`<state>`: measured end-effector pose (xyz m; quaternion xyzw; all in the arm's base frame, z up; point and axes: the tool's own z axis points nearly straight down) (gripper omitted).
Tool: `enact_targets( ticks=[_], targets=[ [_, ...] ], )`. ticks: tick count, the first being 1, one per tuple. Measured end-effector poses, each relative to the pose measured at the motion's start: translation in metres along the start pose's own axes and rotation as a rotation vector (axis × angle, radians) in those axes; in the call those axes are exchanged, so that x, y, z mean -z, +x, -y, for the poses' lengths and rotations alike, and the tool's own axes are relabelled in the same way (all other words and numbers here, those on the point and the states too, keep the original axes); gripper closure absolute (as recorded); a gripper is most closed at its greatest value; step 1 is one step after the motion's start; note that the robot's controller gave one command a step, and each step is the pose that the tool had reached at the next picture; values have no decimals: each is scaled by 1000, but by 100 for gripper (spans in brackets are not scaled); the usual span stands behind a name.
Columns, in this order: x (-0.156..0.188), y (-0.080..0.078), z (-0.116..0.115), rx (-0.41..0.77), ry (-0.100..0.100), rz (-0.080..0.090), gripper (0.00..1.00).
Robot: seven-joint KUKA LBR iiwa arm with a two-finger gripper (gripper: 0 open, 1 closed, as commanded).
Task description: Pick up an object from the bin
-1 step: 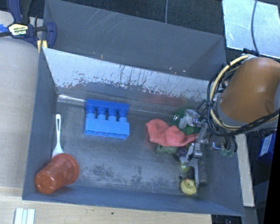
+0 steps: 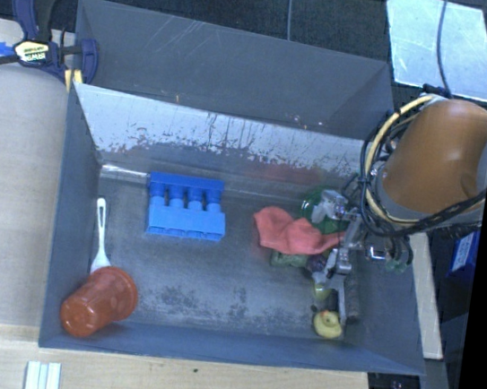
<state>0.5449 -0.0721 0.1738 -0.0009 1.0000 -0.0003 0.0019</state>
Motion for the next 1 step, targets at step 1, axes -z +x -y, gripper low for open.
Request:
enact_targets(
  ticks=[1],
  targets=[
    [-43,-39,-11,102,2,9,0]
  ],
)
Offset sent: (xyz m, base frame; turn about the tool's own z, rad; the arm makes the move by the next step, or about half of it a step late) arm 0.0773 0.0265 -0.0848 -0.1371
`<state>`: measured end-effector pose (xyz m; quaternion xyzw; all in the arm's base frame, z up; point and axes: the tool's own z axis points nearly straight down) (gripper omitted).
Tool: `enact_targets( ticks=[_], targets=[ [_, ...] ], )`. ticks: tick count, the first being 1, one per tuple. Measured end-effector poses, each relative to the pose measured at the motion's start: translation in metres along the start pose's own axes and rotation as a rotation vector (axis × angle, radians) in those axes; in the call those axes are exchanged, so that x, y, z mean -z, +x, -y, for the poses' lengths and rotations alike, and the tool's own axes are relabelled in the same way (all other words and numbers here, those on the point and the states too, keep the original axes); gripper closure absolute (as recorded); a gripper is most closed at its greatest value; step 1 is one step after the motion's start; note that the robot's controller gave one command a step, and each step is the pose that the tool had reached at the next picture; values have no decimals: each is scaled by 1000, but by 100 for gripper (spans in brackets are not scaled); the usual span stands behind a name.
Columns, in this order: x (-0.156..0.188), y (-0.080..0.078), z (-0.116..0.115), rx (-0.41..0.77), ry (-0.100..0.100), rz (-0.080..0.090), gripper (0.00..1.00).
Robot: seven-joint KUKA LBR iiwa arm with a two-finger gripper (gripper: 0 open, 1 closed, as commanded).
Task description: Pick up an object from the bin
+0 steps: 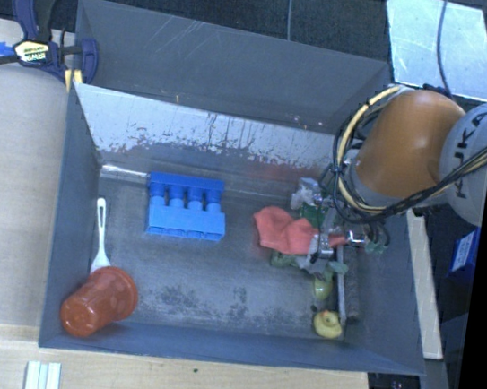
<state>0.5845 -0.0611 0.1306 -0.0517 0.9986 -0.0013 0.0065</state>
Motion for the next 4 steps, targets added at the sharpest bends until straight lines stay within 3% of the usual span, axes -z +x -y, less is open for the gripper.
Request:
enact_targets(
  ticks=[1,2,3,4],
  targets=[
    [-41,-41,-10,36,1,3,0],
    [-58,-33,3,-160,-1,7,100],
    [-58,-33,3,-160,-1,7,100],
    [-7,-27,8,-80,0,1,100]
  ],
)
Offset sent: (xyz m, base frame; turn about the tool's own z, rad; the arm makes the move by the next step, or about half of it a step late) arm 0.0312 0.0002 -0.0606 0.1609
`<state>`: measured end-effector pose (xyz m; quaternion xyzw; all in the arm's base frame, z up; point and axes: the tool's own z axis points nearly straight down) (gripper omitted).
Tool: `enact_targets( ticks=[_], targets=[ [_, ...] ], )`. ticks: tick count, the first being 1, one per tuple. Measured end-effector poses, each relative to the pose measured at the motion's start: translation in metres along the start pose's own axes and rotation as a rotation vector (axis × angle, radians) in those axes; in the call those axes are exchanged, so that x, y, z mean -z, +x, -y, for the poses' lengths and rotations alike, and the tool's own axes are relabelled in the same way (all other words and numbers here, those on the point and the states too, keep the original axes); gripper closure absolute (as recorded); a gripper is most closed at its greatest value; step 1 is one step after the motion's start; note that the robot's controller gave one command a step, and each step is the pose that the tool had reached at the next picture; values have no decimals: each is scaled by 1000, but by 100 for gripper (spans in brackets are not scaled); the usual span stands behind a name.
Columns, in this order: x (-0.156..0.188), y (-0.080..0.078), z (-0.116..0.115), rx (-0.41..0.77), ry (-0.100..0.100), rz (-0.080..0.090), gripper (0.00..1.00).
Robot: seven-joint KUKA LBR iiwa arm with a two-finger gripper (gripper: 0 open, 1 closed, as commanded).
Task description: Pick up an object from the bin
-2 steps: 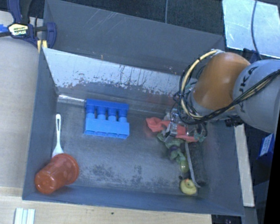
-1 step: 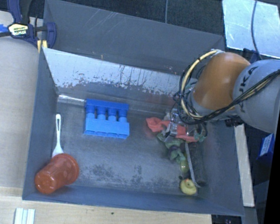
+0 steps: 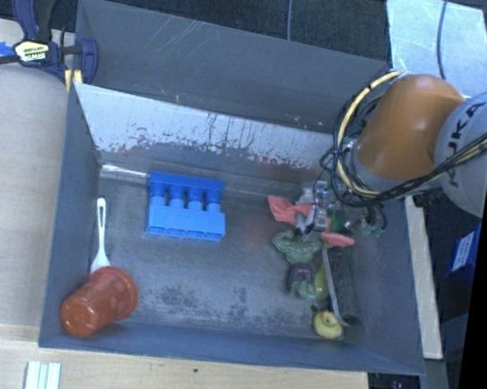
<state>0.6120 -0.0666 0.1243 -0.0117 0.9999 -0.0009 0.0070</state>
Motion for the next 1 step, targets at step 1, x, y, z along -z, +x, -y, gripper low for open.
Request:
enact_targets(
  ticks=[1],
  targets=[
    [76,-9,-9,-49,-1,4,100]
  ],
)
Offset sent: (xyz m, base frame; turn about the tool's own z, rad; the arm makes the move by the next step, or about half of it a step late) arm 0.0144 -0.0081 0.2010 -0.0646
